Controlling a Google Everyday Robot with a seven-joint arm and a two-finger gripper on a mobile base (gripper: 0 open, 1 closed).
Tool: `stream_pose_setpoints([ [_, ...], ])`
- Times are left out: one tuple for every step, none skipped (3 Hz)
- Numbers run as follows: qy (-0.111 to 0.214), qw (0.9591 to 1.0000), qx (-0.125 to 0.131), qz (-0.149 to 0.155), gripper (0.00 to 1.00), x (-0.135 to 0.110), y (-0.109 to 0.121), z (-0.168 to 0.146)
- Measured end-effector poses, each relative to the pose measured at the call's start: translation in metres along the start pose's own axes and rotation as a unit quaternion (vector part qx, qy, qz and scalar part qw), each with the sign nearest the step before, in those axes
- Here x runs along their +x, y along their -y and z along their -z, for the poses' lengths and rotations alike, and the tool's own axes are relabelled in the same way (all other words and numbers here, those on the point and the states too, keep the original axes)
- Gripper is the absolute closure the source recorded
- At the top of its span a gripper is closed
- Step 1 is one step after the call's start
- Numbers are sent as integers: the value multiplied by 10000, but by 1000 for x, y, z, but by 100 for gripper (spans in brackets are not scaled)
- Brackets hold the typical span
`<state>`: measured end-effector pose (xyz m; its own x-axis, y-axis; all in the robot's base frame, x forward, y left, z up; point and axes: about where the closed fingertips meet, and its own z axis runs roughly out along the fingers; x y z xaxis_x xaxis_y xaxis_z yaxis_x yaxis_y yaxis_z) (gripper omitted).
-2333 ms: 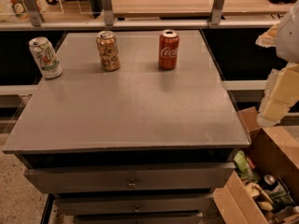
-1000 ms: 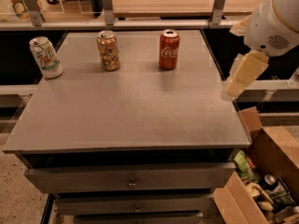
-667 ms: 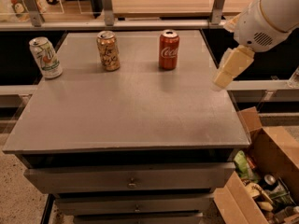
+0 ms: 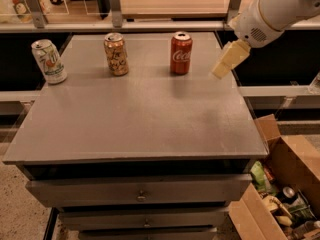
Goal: Knock coke can over
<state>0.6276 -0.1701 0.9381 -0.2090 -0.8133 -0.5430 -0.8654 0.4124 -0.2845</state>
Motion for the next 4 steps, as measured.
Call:
stream_pose_setpoints([
  [325, 9991, -160, -226, 0, -4, 18, -27],
  [760, 9958, -336, -373, 0, -13, 25, -49],
  [1215, 9907, -409, -448, 0, -22, 26, -68],
  [1675, 9837, -420, -496, 0, -33, 24, -85],
])
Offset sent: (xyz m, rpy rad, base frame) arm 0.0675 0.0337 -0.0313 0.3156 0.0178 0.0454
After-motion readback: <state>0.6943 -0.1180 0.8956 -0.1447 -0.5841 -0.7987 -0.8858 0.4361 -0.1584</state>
